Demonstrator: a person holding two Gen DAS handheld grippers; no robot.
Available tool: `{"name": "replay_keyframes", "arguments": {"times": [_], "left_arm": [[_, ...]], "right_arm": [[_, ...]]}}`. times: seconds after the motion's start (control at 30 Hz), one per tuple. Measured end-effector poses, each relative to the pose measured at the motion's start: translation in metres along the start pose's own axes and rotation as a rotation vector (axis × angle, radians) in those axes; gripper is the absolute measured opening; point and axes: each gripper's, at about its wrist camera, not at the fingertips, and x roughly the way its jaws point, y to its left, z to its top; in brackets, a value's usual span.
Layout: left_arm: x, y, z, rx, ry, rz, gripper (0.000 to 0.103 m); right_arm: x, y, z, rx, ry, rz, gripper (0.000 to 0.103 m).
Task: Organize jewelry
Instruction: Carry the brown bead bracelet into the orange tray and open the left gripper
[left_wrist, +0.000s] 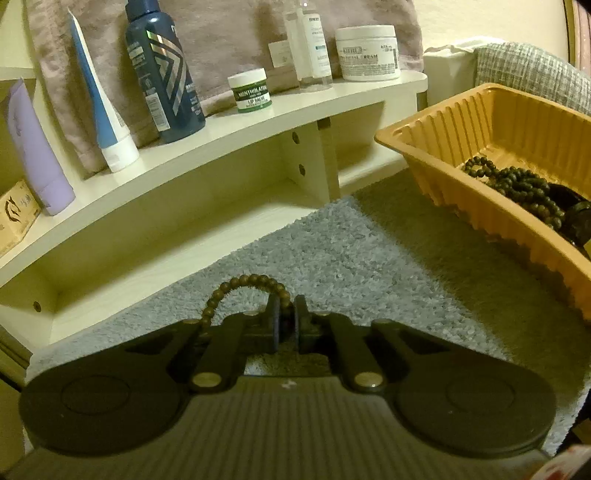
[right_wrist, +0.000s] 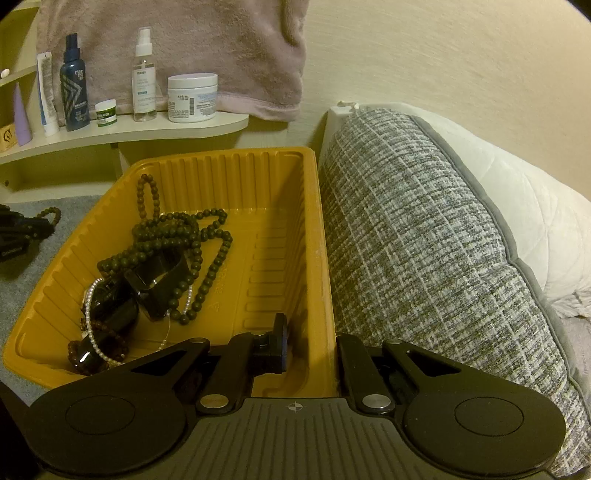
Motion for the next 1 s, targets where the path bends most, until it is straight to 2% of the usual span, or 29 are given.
{"name": "replay_keyframes", "arguments": {"times": [0.57,1.0], "left_arm": [[-0.055,0.004,0.015,-0.051,-0.084,0.008,0.006],[-0.075,-0.003,0.019,-0.06,-0.109,-0.001,0.006]], "right_arm": [[-0.004,0.002,0.001,-0.006,-0.008,0.0,0.008],[-0.01,0.004,0.001,-0.008,-0.021,0.003,0.008]]}}
